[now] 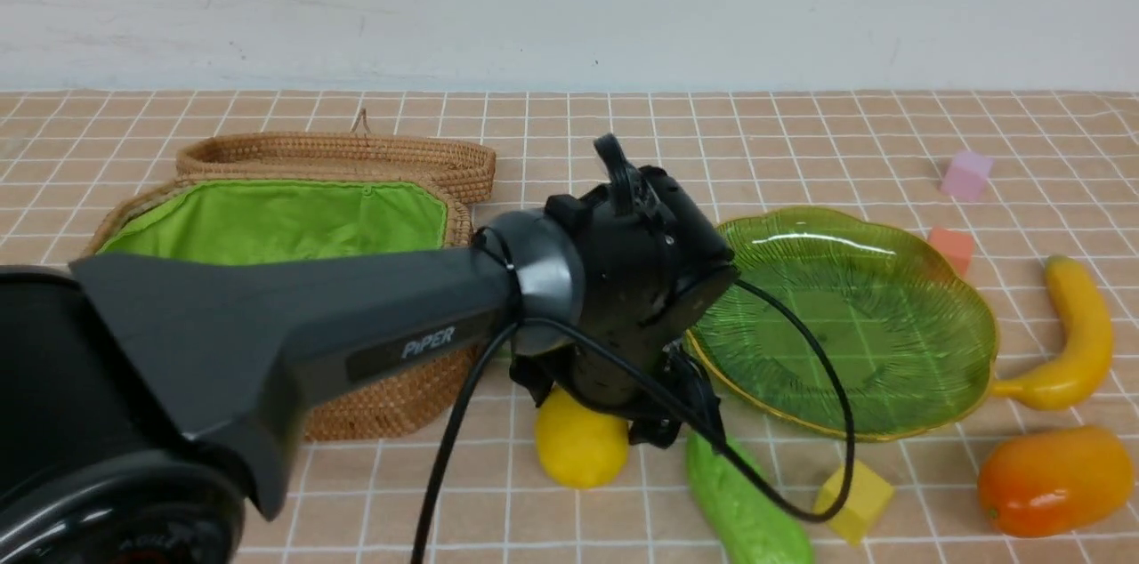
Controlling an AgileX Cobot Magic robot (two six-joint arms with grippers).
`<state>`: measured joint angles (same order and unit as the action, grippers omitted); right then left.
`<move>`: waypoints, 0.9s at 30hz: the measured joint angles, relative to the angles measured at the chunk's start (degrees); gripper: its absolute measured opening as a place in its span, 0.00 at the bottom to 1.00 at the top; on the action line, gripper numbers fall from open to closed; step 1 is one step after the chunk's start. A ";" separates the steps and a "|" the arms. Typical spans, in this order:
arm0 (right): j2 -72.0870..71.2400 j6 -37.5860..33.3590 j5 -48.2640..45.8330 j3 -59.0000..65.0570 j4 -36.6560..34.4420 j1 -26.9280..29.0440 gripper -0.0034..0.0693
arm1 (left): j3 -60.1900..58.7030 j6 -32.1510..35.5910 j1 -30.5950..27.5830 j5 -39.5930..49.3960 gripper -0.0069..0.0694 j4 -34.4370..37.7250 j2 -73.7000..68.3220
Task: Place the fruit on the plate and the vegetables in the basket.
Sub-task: Grab a lemon with your left arm and place it on the plate on the right
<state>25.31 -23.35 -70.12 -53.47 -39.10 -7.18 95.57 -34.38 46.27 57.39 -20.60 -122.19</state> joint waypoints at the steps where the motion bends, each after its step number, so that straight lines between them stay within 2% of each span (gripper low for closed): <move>1: 0.00 0.03 0.00 0.00 0.05 0.00 0.30 | 0.08 0.00 0.00 0.08 0.84 -0.13 0.00; 6: 0.00 -0.15 -0.02 0.00 0.11 0.00 0.30 | 0.59 -0.14 0.00 0.97 0.84 -0.19 -0.12; 10: 0.00 -0.15 0.69 0.00 0.35 0.00 0.30 | 4.16 0.11 0.00 6.96 0.84 -0.36 -0.37; 16: 0.00 1.30 3.97 -0.04 4.51 0.00 0.30 | 12.63 3.82 0.00 9.30 0.84 -0.12 3.67; 19: 0.00 5.74 8.29 -0.04 11.03 0.00 0.30 | 16.15 12.44 0.00 3.35 0.84 6.96 6.27; 22: 0.00 12.11 10.93 -0.04 15.53 0.00 0.30 | 16.92 24.38 0.00 -10.51 0.84 18.64 5.03; 25: 0.00 15.28 10.93 -0.04 16.20 0.00 0.30 | 16.94 32.15 0.21 -21.21 0.84 26.72 0.94; 27: 0.00 15.81 10.37 -0.04 15.66 0.00 0.30 | 16.94 35.07 0.26 -25.39 0.84 29.44 -2.52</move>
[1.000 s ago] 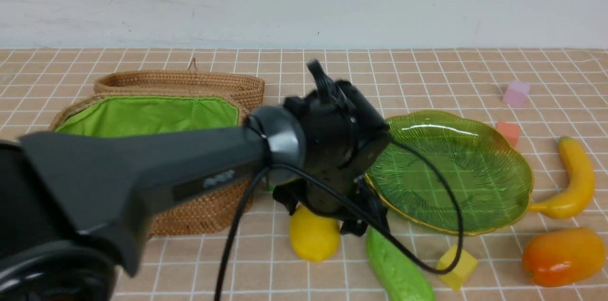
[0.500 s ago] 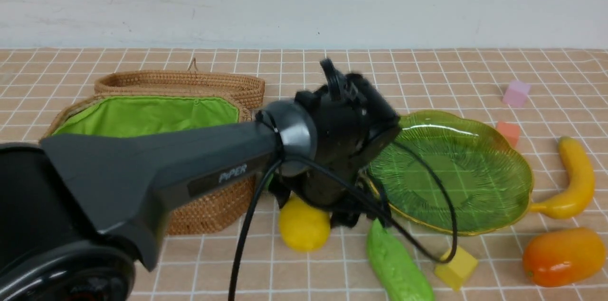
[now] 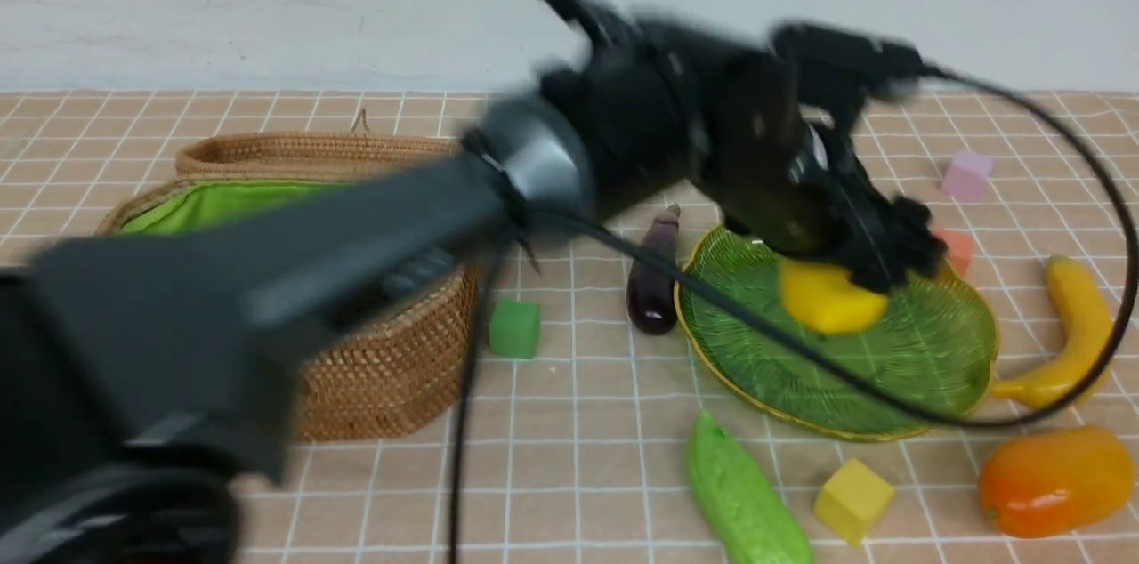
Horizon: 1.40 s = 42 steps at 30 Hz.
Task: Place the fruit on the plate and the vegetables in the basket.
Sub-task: Grab a lemon with your left arm and place it on the plate on the right, then use the left arm to grab an eggplant and put it into the left basket
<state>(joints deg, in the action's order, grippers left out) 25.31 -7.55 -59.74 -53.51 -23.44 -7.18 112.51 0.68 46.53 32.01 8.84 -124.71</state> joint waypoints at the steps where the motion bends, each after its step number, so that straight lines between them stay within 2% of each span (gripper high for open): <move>1: 0.00 0.12 -0.49 0.00 -0.51 0.00 0.30 | 0.00 0.89 0.00 -1.52 0.84 0.86 -1.29; 5: 0.00 0.12 -1.46 0.00 -1.59 0.00 0.31 | -0.11 1.91 0.00 -4.20 0.84 2.00 -5.41; 8: 0.00 0.12 -1.84 0.00 -1.72 0.00 0.31 | -0.33 2.08 -0.06 -4.80 0.94 1.47 -6.75; 10: 0.00 0.12 -1.84 0.00 -1.88 0.00 0.31 | -0.33 2.08 -0.13 -4.86 0.97 0.43 -6.36; 14: 0.00 0.12 -1.73 0.00 -1.88 0.00 0.31 | -0.34 2.14 -0.19 -3.05 0.96 -2.89 -3.16; 17: 0.00 0.12 -1.34 0.00 -1.82 0.00 0.31 | -0.34 1.69 -0.33 -0.26 0.92 -5.52 0.12; 19: 0.00 0.12 -1.26 0.00 -1.67 0.00 0.31 | -0.34 -1.00 -0.68 3.07 0.86 -7.81 2.99; 20: 0.00 0.18 -1.21 0.00 -1.60 0.00 0.31 | -0.23 -4.29 -1.59 4.99 0.77 -8.84 5.09; 22: 0.00 0.18 -0.94 0.00 -1.55 0.00 0.31 | 0.09 -7.79 -4.01 5.93 0.67 -9.84 5.93; 23: 0.00 0.18 -0.94 0.00 -1.49 0.00 0.31 | 0.11 -8.04 -4.29 5.93 0.67 -9.91 5.93; 24: 0.00 0.18 -0.49 0.00 -1.48 0.00 0.31 | 0.62 -9.28 -6.47 6.44 0.61 -9.85 5.35; 26: 0.00 0.18 0.15 0.00 -1.48 0.00 0.31 | 1.98 -9.79 -8.52 7.47 0.59 -9.44 3.33; 30: 0.06 0.18 0.87 0.00 -1.48 0.00 0.32 | 6.74 -9.95 -11.59 9.47 0.60 -8.84 -1.69; 34: 0.11 0.18 0.29 0.00 -1.48 0.00 0.32 | 10.42 -8.04 -13.85 10.82 0.68 -7.73 -5.90; 42: 0.11 0.18 -0.11 0.00 -1.48 0.00 0.31 | 10.91 -4.06 -14.58 7.46 0.73 -7.14 -10.24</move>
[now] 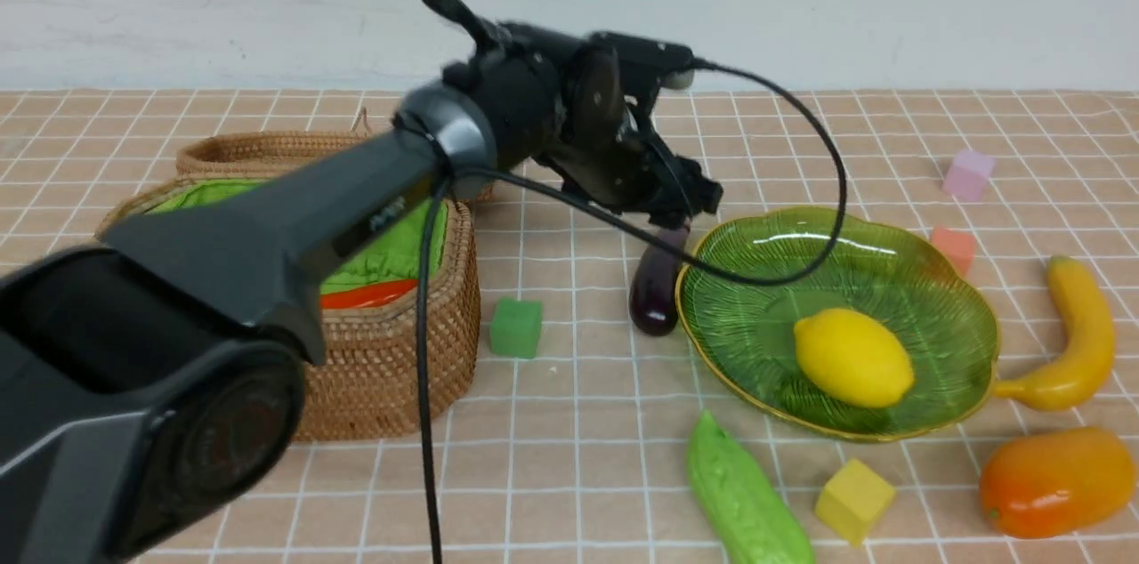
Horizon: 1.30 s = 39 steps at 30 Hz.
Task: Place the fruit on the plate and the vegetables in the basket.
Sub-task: Use the left arm to grab an eggplant and put it into the left basket
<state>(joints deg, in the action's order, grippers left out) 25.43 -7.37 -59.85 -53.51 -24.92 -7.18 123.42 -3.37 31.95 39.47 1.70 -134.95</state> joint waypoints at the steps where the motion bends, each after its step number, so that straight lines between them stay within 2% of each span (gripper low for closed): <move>1: 0.00 0.00 0.05 0.00 0.00 0.00 0.31 | 0.00 0.00 0.05 -0.51 0.73 -0.32 -0.50; 19: 0.00 0.11 -1.28 0.00 0.00 0.00 0.32 | 0.02 0.27 -0.13 -3.09 0.73 -1.70 -4.65; 25: 0.00 0.11 -1.28 0.00 0.00 0.00 0.32 | 0.14 0.33 -0.13 -3.09 0.72 -5.26 -5.36; 28: 0.00 0.18 -1.28 0.00 0.00 0.00 0.32 | 0.14 0.28 -0.13 -2.66 0.68 -6.95 -6.76; 30: 0.00 0.18 -1.28 0.00 0.00 0.00 0.32 | 0.14 0.06 -0.13 -2.90 0.62 -7.16 -7.25; 31: 0.00 0.18 -1.28 0.00 0.00 0.00 0.32 | 0.14 -0.08 -0.13 -2.86 0.56 -7.47 -7.25; 39: 0.00 0.18 -1.23 0.00 -0.05 0.00 0.33 | -0.08 -3.35 -0.33 2.16 0.56 -11.91 -3.37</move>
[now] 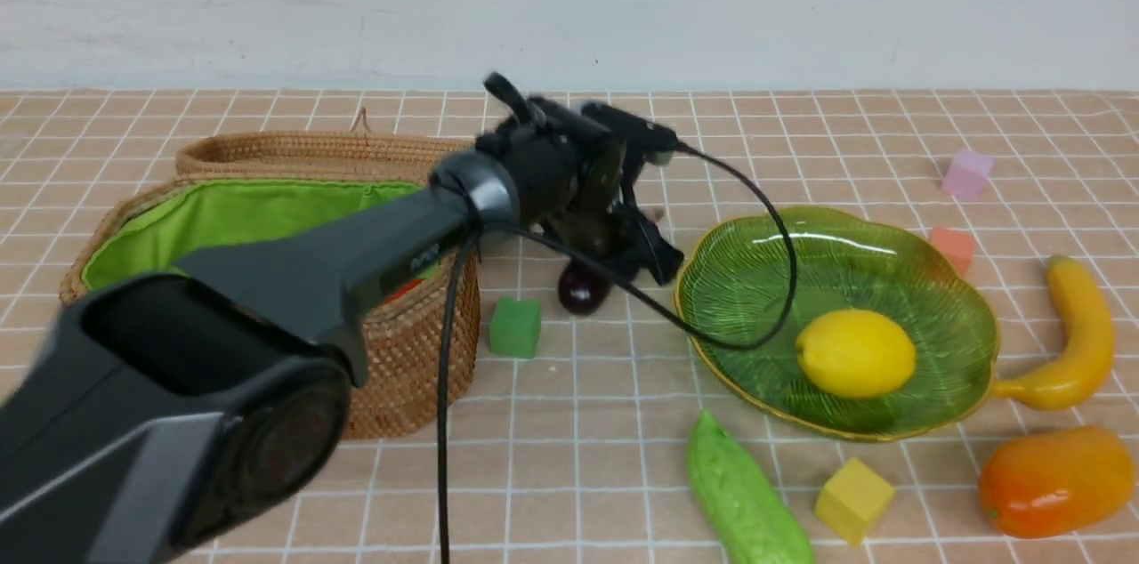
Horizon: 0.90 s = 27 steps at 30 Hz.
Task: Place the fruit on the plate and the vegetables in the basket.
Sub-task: Use the left arm to grab an eggplant and put it into the left basket
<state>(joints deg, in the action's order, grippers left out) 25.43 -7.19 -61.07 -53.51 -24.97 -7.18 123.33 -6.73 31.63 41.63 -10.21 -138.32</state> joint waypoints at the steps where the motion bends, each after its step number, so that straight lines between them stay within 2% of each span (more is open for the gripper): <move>1: 0.00 0.00 0.15 0.00 -0.05 0.00 0.33 | 0.00 -0.06 -0.15 1.10 0.56 -0.32 1.93; 4: 0.00 0.00 0.94 0.00 -0.10 0.00 0.33 | 0.00 0.79 -0.23 5.52 0.56 -1.00 10.01; 6: 0.00 0.00 1.62 0.00 -0.10 0.00 0.33 | 0.17 5.62 -0.38 11.10 0.56 -1.17 15.69; 10: 0.00 -0.42 1.88 0.00 -0.10 0.00 0.33 | -0.91 26.24 -2.35 25.64 0.56 -0.03 27.40; 11: 0.00 -0.75 1.88 0.00 -0.10 0.00 0.33 | -2.47 31.58 -3.71 27.43 0.56 0.86 29.90; 12: 0.00 -0.89 1.88 0.00 -0.10 0.00 0.33 | -2.83 32.57 -4.02 27.70 0.56 1.10 29.90; 13: 0.00 -1.12 1.88 0.00 -0.31 0.00 0.33 | -6.94 40.51 -7.29 29.05 0.56 2.42 34.54; 14: 0.00 -1.12 1.88 0.00 -0.30 0.00 0.33 | -9.03 43.72 -8.96 29.38 0.56 2.69 35.76; 15: 0.00 -1.12 1.82 0.00 -0.32 0.00 0.33 | -9.57 44.50 -9.40 29.39 0.56 2.70 36.51; 16: 0.00 -1.28 1.62 0.00 -0.37 0.00 0.33 | -14.60 51.19 -13.37 29.68 0.56 2.92 38.87; 19: 0.00 -2.07 1.73 0.00 -0.37 0.00 0.34 | -21.96 58.47 -18.82 27.18 0.56 3.85 40.48; 22: 0.00 -4.57 2.99 0.00 -1.74 0.00 0.34 | -30.53 61.02 -22.77 18.72 0.56 5.61 40.04; 24: 0.08 -6.17 4.00 0.00 -3.95 0.00 0.34 | -34.80 61.38 -23.41 13.54 0.56 5.69 39.59; 26: 0.55 -7.28 4.24 0.00 -5.94 0.00 0.34 | -37.18 61.51 -23.48 10.69 0.59 5.61 39.45; 27: 1.15 -8.35 4.31 0.00 -7.80 0.00 0.34 | -38.57 61.53 -23.52 9.15 0.65 5.61 39.46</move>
<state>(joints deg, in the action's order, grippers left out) 26.57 -15.55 -56.76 -53.51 -32.77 -7.18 84.76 54.81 8.11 50.78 -4.60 -98.86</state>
